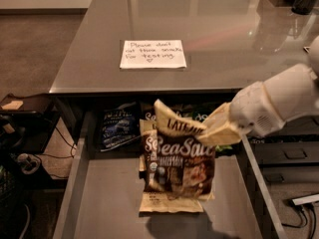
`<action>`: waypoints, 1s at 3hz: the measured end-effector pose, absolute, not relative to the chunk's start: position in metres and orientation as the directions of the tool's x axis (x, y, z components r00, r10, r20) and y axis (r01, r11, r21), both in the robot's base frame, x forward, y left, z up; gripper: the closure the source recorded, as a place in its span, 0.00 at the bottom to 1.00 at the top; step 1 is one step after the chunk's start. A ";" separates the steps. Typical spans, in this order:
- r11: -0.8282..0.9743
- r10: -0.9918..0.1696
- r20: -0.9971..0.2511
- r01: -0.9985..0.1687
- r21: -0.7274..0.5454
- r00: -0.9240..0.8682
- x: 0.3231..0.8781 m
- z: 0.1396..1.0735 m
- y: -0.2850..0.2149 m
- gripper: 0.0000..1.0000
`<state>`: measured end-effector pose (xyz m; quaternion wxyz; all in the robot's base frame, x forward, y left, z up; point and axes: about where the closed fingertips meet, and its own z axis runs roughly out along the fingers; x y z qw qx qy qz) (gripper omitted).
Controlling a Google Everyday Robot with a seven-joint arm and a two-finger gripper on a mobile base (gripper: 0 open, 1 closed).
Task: Pick brown chip bag from top drawer and place on counter
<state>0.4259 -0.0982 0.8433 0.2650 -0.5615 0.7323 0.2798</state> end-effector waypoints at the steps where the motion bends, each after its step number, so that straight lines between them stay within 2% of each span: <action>1: 0.270 -0.633 -0.732 -0.958 0.098 -0.253 0.444 0.899 -0.122 1.00; 3: 0.258 -0.512 -0.840 -0.965 0.046 -0.177 0.462 0.984 -0.105 1.00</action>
Offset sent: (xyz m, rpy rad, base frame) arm 0.0486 -0.0319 0.1614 0.1993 -0.1139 -0.1233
